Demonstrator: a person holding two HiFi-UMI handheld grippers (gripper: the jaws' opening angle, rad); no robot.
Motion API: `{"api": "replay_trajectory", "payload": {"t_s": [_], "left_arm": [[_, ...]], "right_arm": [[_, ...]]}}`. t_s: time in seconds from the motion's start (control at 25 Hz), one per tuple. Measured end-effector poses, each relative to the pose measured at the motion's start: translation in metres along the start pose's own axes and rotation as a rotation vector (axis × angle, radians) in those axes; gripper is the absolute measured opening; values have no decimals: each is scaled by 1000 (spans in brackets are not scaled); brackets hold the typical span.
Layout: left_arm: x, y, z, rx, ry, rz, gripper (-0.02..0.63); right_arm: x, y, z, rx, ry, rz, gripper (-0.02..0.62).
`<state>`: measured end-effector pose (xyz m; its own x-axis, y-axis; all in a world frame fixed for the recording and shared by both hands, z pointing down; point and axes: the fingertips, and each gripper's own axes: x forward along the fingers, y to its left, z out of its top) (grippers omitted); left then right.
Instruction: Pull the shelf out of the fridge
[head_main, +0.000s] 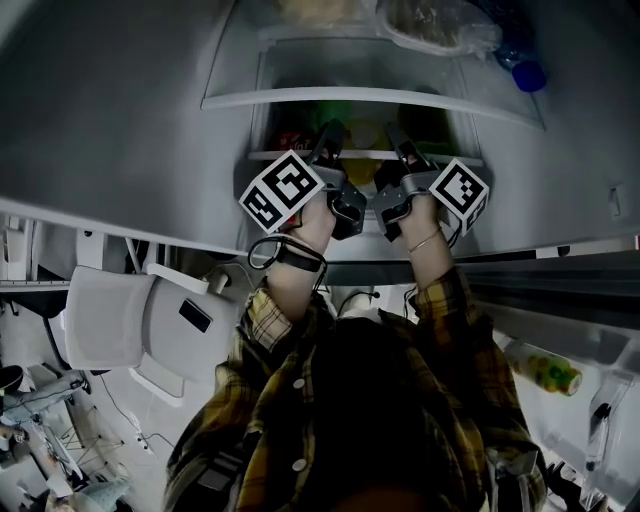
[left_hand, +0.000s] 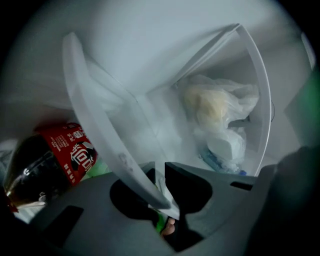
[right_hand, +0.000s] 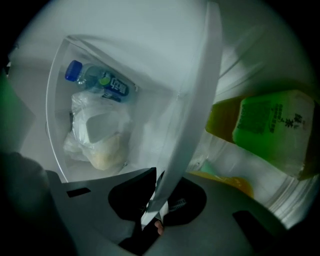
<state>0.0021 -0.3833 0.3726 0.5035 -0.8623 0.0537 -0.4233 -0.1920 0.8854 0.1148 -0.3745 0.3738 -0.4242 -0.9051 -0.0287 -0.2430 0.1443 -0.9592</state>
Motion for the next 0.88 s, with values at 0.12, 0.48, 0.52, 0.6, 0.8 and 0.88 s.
{"api": "replay_trajectory", "payload": {"t_s": [0.12,0.48,0.52,0.6,0.8,0.88], "left_arm": [[-1,0,1,-43,-19,-4,64],[-7,-3,0,-69,-27,-7,55],[-8,-4,0,-73,-26,-12,55],[-10,-4,-2,-76,-22,-16,54],[-16,-3,-5,-81,-29,-11,52],[-19,-3,-7,-84,-29,-9,52]], "right_arm": [[-1,1,0,41,-18,4,48],[-5,4,-2,87,-20,24,38],[-6,5,-2,85,-21,24,38],[-8,5,-3,83,-24,27,38],[-15,2,-7,99,-27,22,37],[-17,4,-9,98,-21,28,37]]}}
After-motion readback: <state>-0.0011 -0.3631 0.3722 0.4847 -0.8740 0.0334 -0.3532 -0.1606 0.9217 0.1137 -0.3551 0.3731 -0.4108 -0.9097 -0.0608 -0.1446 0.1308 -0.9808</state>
